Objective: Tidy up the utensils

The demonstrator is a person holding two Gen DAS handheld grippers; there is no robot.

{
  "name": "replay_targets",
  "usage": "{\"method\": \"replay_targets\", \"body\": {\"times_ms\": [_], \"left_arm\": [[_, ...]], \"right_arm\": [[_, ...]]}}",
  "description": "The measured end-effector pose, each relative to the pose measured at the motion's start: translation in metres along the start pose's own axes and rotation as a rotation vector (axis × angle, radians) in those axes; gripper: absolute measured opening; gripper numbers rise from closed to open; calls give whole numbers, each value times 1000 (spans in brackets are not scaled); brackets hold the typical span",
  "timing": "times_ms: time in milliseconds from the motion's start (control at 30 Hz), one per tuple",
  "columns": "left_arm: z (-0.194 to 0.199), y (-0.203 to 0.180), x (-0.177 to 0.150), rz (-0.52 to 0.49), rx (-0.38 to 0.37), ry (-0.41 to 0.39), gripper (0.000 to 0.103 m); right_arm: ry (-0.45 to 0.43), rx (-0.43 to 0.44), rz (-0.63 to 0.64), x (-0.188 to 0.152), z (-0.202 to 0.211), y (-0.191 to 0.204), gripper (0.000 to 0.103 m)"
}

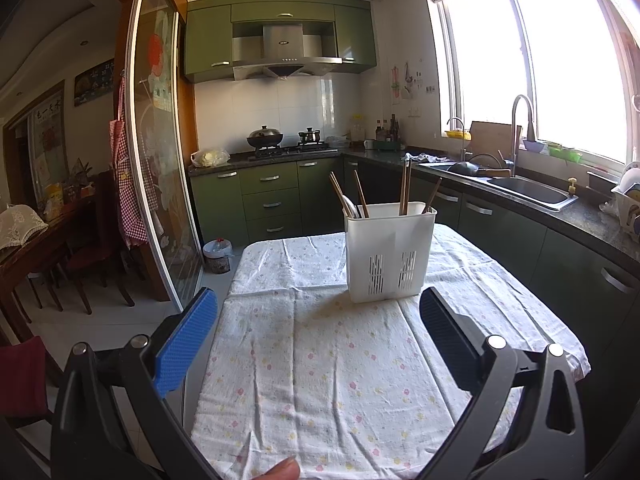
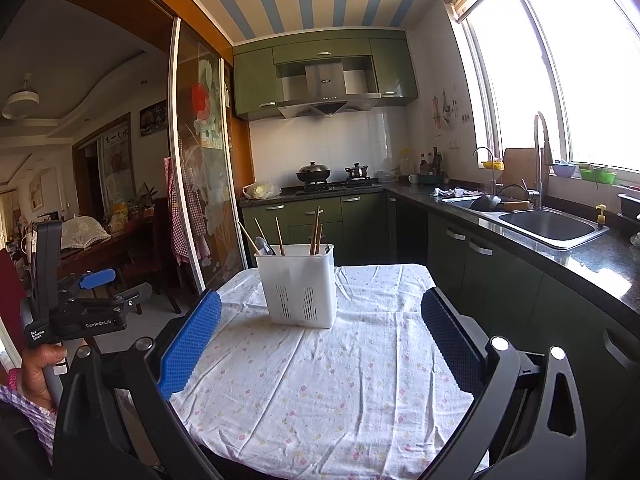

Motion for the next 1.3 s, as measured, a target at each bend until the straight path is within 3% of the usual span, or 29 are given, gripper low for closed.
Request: {"method": "replay_targets", "body": {"times_ms": [333,1300], "left_arm": [[-5,0,-2,6,-12,4,96],[-4,1,-1,6,-9,-1,96]], "right_arm": [[24,-46,37,-6,-9,1,99],[40,-45,39,-10,-14,1,99]]}}
Point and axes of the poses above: each gripper's, at about its wrist camera, not at the fingertips, and z roughly against the way its jaws point, y to its left, x to its top, the point moved 4 cm from there along -z, roughly the way its jaws point, and after that the axes turned 2 degrees about -y, right-handed, at the moved point
